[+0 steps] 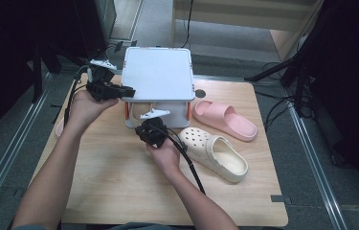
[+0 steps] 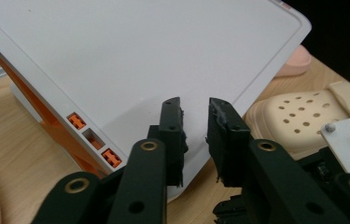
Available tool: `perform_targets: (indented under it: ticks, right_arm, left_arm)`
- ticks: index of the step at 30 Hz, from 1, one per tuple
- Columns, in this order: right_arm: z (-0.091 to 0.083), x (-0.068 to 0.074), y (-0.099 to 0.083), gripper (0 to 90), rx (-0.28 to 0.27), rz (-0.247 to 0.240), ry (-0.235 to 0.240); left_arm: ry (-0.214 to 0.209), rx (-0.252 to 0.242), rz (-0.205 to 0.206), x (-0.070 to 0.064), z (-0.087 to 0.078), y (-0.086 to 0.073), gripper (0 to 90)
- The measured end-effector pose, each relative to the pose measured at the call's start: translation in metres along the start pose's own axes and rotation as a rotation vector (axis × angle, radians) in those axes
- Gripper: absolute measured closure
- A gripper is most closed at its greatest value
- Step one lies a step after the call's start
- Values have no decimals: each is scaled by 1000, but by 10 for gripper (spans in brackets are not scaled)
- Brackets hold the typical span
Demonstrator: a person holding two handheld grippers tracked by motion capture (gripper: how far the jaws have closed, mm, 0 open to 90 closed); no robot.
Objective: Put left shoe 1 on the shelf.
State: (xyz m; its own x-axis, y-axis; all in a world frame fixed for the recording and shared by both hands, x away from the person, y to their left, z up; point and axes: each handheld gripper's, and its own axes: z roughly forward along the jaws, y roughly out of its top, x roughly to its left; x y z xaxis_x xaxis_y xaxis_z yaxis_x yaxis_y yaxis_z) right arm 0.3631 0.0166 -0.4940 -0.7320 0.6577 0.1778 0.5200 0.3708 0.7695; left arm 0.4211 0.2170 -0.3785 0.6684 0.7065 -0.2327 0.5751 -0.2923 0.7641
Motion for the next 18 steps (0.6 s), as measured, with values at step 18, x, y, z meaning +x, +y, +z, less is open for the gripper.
perform_targets:
  ticks: [18]
  right_arm:
    - [-94, -9, -29, 691, 30, -70, 156]
  left_arm:
    - [-33, 6, 45, -40, -27, -11, 510]
